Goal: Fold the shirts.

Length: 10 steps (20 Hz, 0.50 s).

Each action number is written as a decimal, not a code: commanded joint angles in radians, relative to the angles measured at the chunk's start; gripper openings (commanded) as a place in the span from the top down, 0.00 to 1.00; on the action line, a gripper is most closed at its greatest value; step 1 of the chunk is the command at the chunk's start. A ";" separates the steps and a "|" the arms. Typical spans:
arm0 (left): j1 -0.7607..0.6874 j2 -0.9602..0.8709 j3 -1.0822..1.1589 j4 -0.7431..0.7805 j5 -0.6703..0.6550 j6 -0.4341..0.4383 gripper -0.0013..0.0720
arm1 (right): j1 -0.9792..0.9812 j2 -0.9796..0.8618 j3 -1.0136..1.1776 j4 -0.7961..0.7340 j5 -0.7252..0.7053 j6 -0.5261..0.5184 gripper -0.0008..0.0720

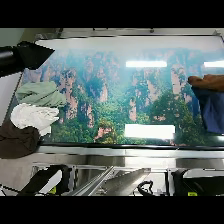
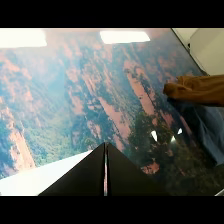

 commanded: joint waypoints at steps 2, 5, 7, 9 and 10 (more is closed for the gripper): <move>-0.001 0.000 0.000 0.000 0.005 0.001 0.97 | -0.001 0.110 -0.154 -0.266 -0.081 0.160 0.96; -0.001 0.000 0.000 0.000 0.005 0.001 0.97 | -0.002 0.245 -0.426 -0.421 0.005 0.309 0.96; -0.001 0.000 0.000 0.000 0.005 0.001 0.96 | -0.001 0.291 -0.584 -0.433 0.095 0.331 0.96; -0.001 0.000 0.000 0.000 0.005 0.001 0.97 | -0.001 0.291 -0.687 -0.423 0.184 0.330 0.94; -0.001 0.000 0.000 0.000 0.005 0.001 0.97 | -0.001 0.280 -0.708 -0.424 0.204 0.314 0.69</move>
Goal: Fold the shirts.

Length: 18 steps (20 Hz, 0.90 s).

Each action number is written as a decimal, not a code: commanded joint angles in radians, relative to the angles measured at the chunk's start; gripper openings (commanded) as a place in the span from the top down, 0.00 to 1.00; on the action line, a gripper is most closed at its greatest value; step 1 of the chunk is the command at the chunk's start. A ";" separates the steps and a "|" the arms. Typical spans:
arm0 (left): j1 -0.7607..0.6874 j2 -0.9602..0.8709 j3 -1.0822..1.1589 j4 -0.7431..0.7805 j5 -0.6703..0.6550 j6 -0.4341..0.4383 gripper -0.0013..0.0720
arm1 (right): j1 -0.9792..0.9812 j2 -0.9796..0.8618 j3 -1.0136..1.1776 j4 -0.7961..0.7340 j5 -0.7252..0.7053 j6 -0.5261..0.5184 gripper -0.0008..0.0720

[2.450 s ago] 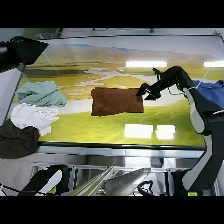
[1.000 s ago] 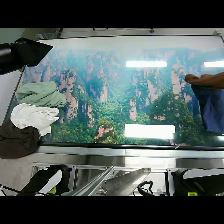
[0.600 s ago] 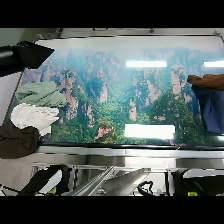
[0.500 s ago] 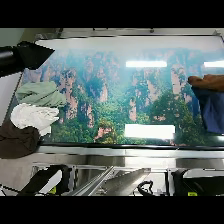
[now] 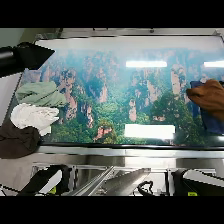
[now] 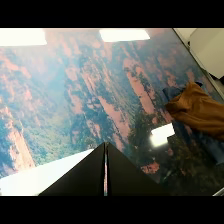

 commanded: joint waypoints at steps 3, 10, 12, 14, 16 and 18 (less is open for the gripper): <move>-0.001 0.000 0.000 -0.001 0.000 -0.001 0.97 | 0.000 0.000 -0.131 -0.034 0.080 -0.055 0.04; -0.001 0.000 0.000 0.000 0.002 -0.050 0.97 | 0.093 0.015 0.097 0.334 0.067 -0.237 0.92; -0.002 0.000 0.000 0.001 0.018 -0.061 0.97 | 0.186 0.049 0.100 0.355 0.091 -0.282 0.96; -0.035 0.002 -0.007 0.051 0.032 -0.108 0.97 | 0.304 0.079 0.100 0.353 0.095 -0.321 0.96; -0.120 0.044 -0.098 0.137 0.003 -0.150 0.97 | 0.451 0.129 0.066 0.352 0.105 -0.389 0.96; -0.249 0.107 -0.257 0.239 -0.043 -0.201 0.97 | 0.620 0.221 -0.042 0.352 0.157 -0.452 0.96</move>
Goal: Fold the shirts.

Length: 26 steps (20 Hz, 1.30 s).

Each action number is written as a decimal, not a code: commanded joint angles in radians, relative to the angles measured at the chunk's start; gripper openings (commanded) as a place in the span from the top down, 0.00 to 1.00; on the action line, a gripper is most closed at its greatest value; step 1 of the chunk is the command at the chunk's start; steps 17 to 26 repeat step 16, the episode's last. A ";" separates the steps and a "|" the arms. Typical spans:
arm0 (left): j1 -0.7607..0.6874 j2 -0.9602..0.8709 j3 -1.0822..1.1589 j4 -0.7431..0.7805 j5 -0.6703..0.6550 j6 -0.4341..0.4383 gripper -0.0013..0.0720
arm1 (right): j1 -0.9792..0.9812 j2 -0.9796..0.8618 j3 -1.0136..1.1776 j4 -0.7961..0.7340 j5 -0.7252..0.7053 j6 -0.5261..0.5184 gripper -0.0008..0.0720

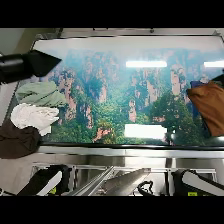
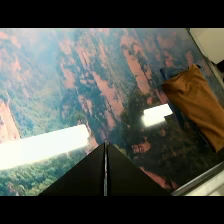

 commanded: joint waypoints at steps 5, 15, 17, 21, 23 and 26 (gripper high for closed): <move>-0.388 0.167 -0.506 0.229 -0.221 -0.222 0.97 | 0.566 0.332 -0.447 0.004 0.294 -0.198 0.96; -0.436 0.166 -0.607 0.229 -0.329 -0.230 0.97 | 0.698 0.368 -0.538 0.007 0.170 -0.179 0.96; -0.436 0.167 -0.607 0.229 -0.328 -0.230 0.97 | 0.698 0.368 -0.538 0.007 0.170 -0.179 0.96; -0.436 0.167 -0.607 0.229 -0.328 -0.230 0.97 | 0.698 0.368 -0.538 0.007 0.170 -0.179 0.96; -0.436 0.167 -0.607 0.229 -0.328 -0.230 0.97 | 0.698 0.368 -0.538 0.007 0.170 -0.179 0.96; -0.436 0.167 -0.607 0.229 -0.328 -0.230 0.97 | 0.698 0.368 -0.538 0.007 0.170 -0.179 0.96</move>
